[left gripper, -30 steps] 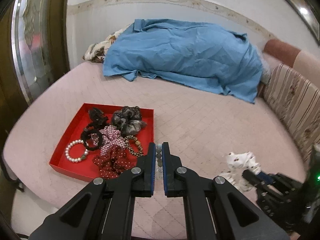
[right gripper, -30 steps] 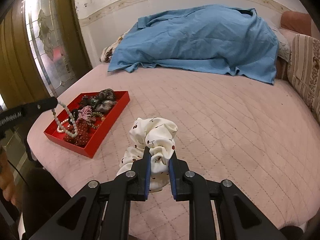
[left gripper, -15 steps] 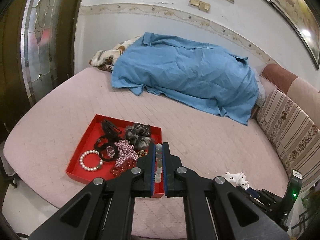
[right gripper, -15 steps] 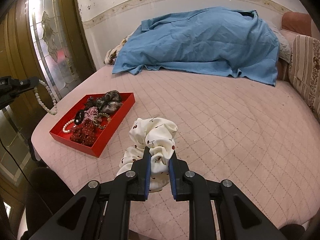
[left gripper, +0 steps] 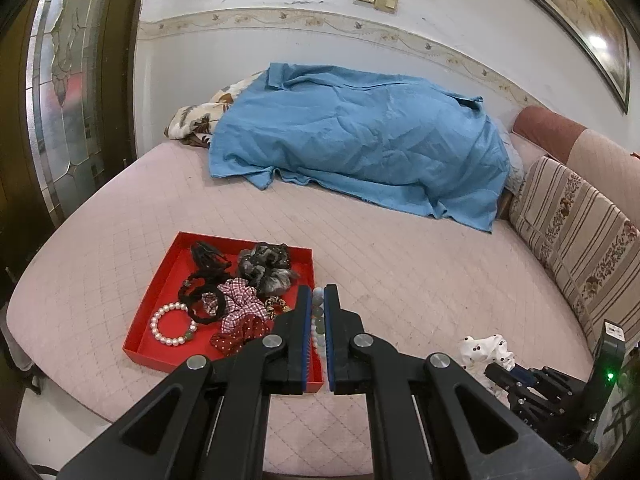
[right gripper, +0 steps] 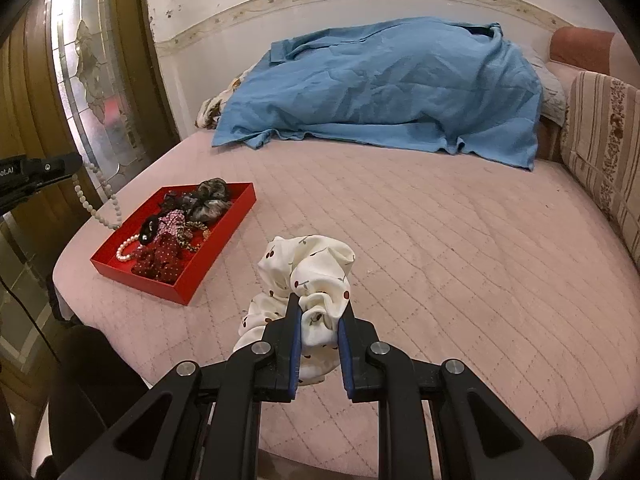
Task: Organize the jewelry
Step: 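Carry the cherry scrunchie and bead bracelet toward the red tray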
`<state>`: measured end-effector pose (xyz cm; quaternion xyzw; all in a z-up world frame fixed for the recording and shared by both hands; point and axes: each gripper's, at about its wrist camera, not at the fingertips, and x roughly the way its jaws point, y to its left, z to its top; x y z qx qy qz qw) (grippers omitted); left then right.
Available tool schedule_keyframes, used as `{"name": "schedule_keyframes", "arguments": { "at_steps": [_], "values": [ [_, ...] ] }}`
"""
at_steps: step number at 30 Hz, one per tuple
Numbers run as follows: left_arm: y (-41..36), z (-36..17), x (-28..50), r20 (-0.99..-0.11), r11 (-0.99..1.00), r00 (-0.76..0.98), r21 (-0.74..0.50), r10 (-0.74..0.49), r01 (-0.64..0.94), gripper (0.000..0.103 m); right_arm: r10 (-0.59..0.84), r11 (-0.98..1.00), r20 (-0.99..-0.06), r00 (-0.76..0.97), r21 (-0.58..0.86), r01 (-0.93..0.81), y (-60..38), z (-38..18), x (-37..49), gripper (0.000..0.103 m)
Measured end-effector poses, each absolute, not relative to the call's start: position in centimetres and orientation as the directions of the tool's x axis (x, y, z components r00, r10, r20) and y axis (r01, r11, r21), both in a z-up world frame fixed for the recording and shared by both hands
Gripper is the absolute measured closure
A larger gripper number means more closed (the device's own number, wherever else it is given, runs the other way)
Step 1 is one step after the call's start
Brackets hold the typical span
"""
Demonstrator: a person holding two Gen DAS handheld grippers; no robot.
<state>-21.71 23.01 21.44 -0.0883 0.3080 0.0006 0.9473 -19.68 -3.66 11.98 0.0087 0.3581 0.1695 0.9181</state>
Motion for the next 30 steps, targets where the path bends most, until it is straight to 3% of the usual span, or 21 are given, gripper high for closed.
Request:
{"name": "schedule_keyframes", "arguments": {
  "at_steps": [19, 30],
  "values": [
    [30.5, 20.0, -18.4, -0.612, 0.973, 0.787, -0.129, 0.075, -0.193, 0.097, 0.481, 0.849, -0.65, 0.589, 0.178, -0.498, 5.4, 14.3, -15.3, 0.085],
    [31.8, 16.9, -16.0, -0.642, 0.967, 0.764, -0.157, 0.055, -0.202, 0.097, 0.517, 0.809, -0.671, 0.531, 0.18, -0.56, 10.2, 13.6, -13.3, 0.085]
  ]
}}
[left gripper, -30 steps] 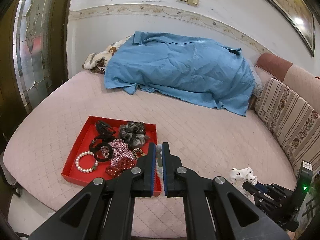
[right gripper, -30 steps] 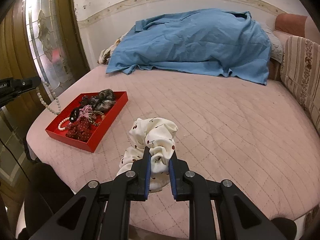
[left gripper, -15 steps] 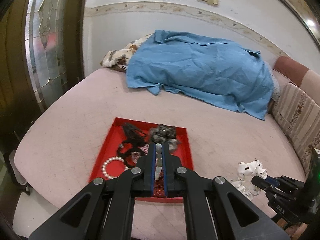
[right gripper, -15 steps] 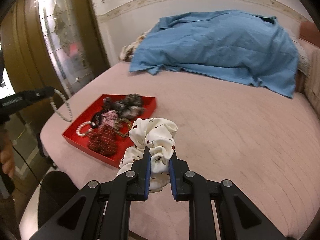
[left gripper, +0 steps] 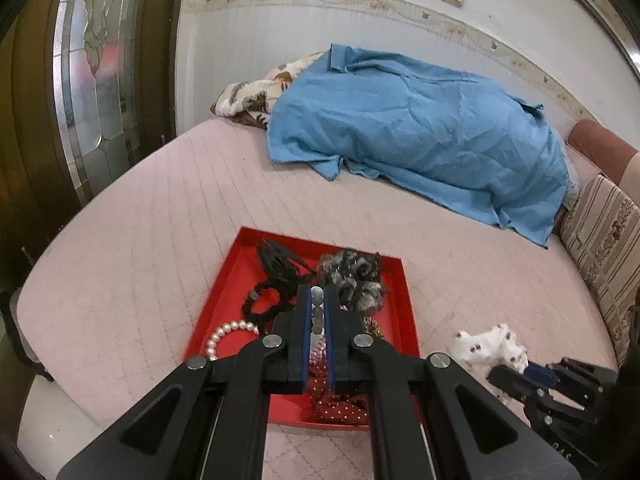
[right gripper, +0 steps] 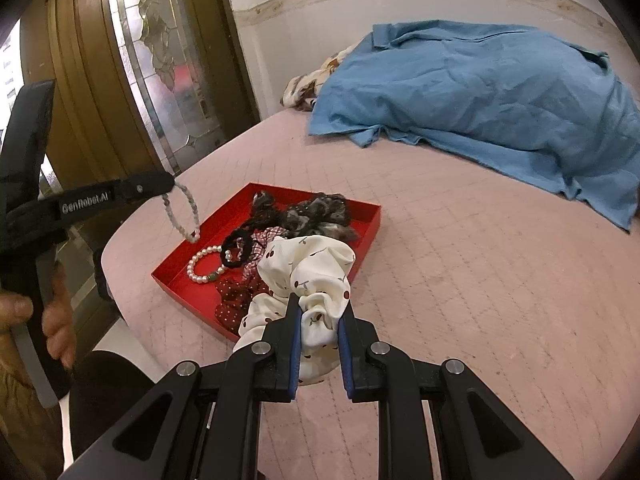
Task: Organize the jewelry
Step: 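Carry the cherry scrunchie and bead bracelet toward the red tray, then lower both items into the tray and open both grippers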
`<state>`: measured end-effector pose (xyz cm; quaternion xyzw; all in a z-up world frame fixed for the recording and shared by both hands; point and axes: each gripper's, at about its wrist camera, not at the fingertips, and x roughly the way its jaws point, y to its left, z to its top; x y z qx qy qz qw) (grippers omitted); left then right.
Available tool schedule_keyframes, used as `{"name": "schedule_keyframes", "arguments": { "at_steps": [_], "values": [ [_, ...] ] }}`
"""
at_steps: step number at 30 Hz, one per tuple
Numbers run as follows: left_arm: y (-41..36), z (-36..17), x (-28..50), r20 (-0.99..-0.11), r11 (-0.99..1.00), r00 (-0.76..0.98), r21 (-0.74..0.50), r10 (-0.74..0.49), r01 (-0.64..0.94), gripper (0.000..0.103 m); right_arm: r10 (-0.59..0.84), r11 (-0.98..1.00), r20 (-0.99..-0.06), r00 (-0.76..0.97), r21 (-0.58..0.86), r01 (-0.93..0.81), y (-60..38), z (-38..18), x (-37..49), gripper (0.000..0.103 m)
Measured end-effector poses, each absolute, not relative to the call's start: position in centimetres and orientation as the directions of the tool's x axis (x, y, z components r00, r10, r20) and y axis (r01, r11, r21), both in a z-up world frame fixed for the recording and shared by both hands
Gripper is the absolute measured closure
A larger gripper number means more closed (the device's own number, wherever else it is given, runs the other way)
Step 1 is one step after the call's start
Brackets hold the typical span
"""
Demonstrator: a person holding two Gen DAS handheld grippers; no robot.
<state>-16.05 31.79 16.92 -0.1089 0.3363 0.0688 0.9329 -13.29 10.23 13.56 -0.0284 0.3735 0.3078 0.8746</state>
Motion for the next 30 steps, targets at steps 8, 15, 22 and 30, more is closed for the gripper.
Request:
{"name": "schedule_keyframes", "arguments": {
  "at_steps": [8, 15, 22, 30],
  "values": [
    [30.4, 13.4, -15.5, -0.684, 0.976, 0.725, -0.09, 0.083, -0.196, 0.097, 0.5, 0.812, -0.694, 0.519, 0.167, -0.559, 11.9, 12.7, -11.2, 0.085],
    [30.5, 12.1, -15.4, -0.696, 0.98, 0.713, -0.069, 0.085, -0.184, 0.097, 0.486, 0.827, -0.697, 0.528, 0.171, -0.535, 13.3, 13.3, -8.2, 0.085],
    [32.0, 10.2, -14.7, -0.729, 0.974, 0.682, -0.099, 0.069, -0.205, 0.097, 0.505, 0.811, -0.704, 0.499, 0.189, -0.554, 16.5, 14.1, -5.0, 0.085],
    [33.3, 8.4, -13.8, -0.761, 0.969, 0.646, -0.107, 0.063, -0.221, 0.097, 0.539, 0.775, -0.729, 0.422, 0.234, -0.587, 21.4, 14.1, -1.3, 0.085]
  ]
}}
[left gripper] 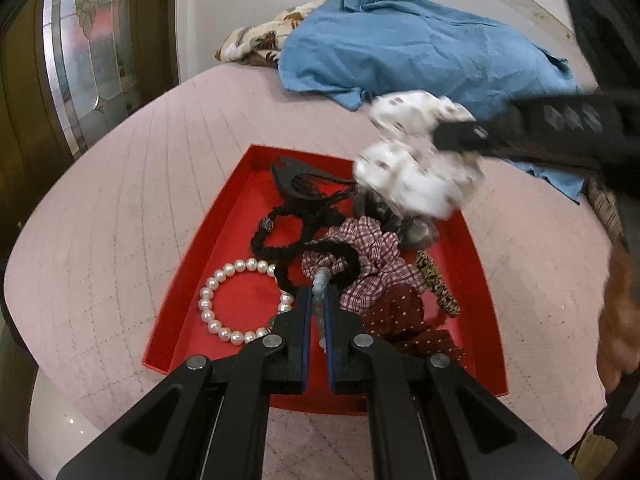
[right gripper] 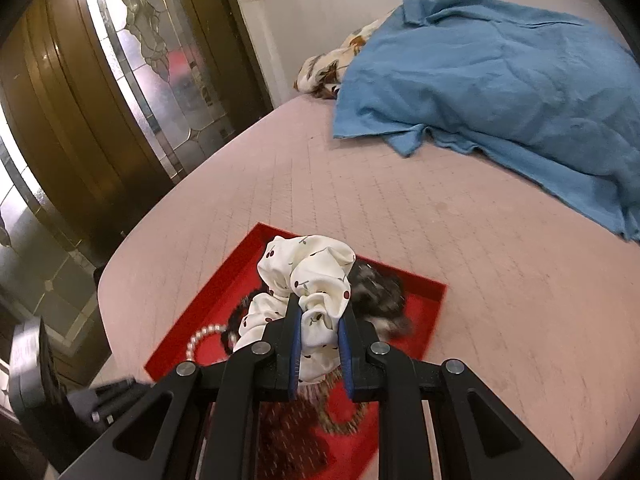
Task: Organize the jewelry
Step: 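Lower both items into the tray and open both grippers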
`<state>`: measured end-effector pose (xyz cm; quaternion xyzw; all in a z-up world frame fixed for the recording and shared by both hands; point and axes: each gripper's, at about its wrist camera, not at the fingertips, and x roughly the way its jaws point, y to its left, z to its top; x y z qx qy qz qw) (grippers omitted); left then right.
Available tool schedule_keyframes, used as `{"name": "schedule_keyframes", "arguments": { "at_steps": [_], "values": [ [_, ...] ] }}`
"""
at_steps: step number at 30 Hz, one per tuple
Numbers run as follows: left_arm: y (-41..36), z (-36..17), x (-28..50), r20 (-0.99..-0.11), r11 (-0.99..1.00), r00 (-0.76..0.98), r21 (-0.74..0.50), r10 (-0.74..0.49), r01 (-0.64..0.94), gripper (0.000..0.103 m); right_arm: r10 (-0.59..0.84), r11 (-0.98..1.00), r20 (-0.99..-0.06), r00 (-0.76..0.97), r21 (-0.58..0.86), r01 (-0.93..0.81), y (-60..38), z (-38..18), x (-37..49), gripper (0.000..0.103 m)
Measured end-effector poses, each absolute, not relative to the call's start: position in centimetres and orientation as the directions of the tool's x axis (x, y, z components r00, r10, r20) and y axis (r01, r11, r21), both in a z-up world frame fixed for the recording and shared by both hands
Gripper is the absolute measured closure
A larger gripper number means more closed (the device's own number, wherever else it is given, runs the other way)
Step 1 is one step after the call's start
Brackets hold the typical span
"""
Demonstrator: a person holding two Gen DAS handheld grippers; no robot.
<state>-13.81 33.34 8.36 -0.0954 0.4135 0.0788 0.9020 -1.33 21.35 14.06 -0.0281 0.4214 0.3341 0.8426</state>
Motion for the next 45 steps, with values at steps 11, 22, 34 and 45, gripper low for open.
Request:
{"name": "schedule_keyframes", "arguments": {
  "at_steps": [11, 22, 34, 45],
  "values": [
    [34.0, 7.1, -13.2, -0.786, 0.967, 0.617, -0.132, 0.031, -0.216, 0.097, 0.491, 0.78, -0.795, 0.356, 0.219, -0.586, 26.8, 11.3, 2.9, 0.085],
    [34.4, 6.9, -12.3, -0.792, 0.965, 0.611, -0.15, 0.012, -0.213, 0.097, 0.443, 0.798, -0.841, 0.311, 0.211, -0.564, 28.7, 7.8, 5.3, 0.084],
    [34.7, 6.3, -11.7, -0.806, 0.962, 0.592, -0.161, 0.0, -0.22, 0.097, 0.438, 0.81, -0.849, 0.296, 0.229, -0.54, 28.9, 6.5, 6.4, 0.084],
    [34.5, 6.2, -11.7, -0.807, 0.96, 0.59, -0.158, 0.009, -0.231, 0.093, 0.448, 0.809, -0.842, 0.3, 0.239, -0.537, 28.6, 6.6, 6.1, 0.075]
  ]
}}
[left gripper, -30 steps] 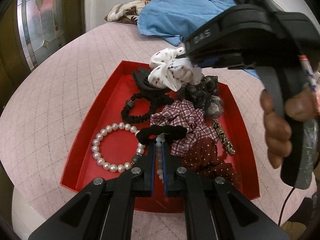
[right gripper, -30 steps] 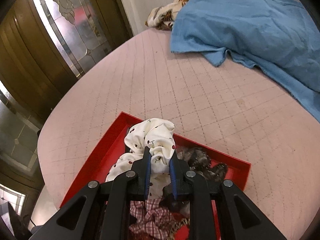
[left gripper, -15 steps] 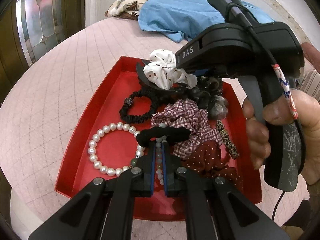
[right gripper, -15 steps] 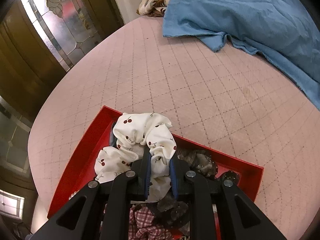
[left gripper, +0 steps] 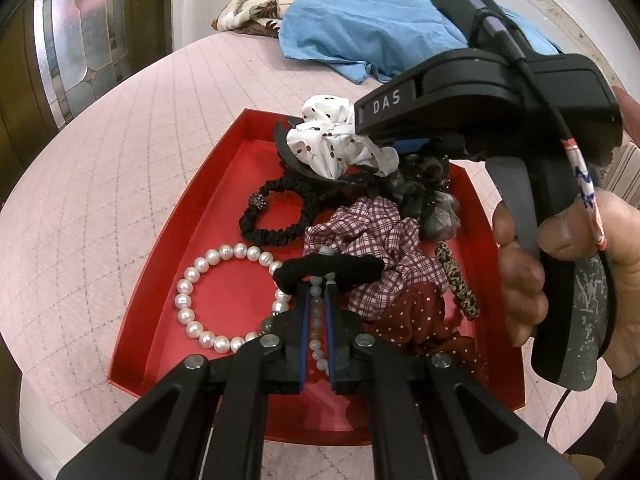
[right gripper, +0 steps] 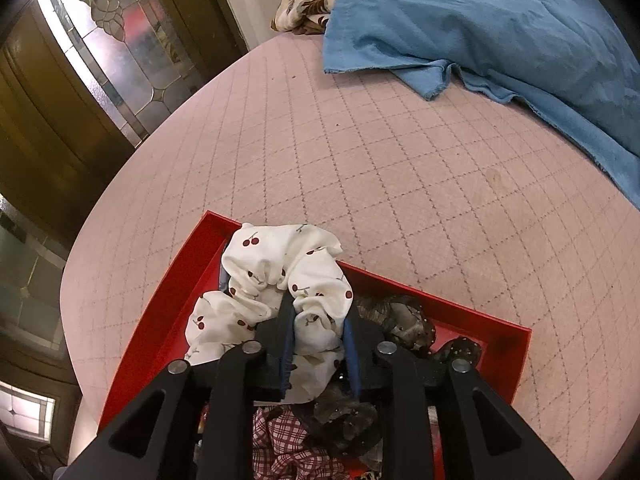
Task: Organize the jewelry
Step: 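Lower both items into the tray and open both grippers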
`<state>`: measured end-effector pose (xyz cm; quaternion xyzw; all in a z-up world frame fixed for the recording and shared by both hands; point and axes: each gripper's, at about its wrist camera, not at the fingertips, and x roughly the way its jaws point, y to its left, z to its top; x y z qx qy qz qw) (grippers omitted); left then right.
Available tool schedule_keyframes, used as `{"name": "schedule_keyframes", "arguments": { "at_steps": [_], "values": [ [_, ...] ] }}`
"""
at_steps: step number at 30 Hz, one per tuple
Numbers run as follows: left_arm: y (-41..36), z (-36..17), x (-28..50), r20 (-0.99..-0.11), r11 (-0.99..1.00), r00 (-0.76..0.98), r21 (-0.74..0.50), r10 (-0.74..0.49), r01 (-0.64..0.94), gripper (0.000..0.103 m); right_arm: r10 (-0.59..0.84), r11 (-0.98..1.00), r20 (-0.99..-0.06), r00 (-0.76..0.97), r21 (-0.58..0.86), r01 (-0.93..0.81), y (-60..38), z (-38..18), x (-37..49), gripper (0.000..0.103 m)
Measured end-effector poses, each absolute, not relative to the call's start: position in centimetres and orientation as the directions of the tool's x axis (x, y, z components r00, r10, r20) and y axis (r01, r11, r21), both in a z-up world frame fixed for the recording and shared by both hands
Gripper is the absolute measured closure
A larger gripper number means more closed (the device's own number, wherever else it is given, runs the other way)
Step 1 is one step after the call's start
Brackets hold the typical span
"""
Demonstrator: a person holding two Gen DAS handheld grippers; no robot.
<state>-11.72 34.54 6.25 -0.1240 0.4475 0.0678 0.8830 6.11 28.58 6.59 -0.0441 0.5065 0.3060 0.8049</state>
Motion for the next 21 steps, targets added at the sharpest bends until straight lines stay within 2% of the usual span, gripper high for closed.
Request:
{"name": "schedule_keyframes", "arguments": {
  "at_steps": [3, 5, 9, 16, 21],
  "values": [
    [34.6, 6.6, -11.9, -0.799, 0.961, 0.602, -0.156, 0.014, -0.23, 0.071, 0.465, 0.806, -0.833, 0.299, 0.26, -0.532, 28.1, 6.9, 6.0, 0.062],
    [34.5, 7.1, -12.2, -0.785, 0.962, 0.618, -0.148, 0.028, -0.231, 0.055, 0.485, 0.801, -0.822, 0.297, 0.283, -0.527, 27.8, 7.2, 6.0, 0.058],
    [34.2, 7.6, -12.5, -0.773, 0.966, 0.633, -0.126, 0.047, -0.225, 0.05, 0.513, 0.792, -0.805, 0.298, 0.31, -0.526, 27.1, 8.2, 5.5, 0.057],
    [33.4, 8.1, -13.2, -0.755, 0.972, 0.65, -0.08, 0.086, -0.222, 0.034, 0.547, 0.783, -0.769, 0.33, 0.331, -0.527, 25.0, 10.7, 4.0, 0.053],
    [32.7, 8.0, -13.5, -0.753, 0.974, 0.649, -0.051, 0.108, -0.221, 0.032, 0.555, 0.784, -0.752, 0.356, 0.331, -0.525, 22.3, 12.0, 2.7, 0.05]
  ]
}}
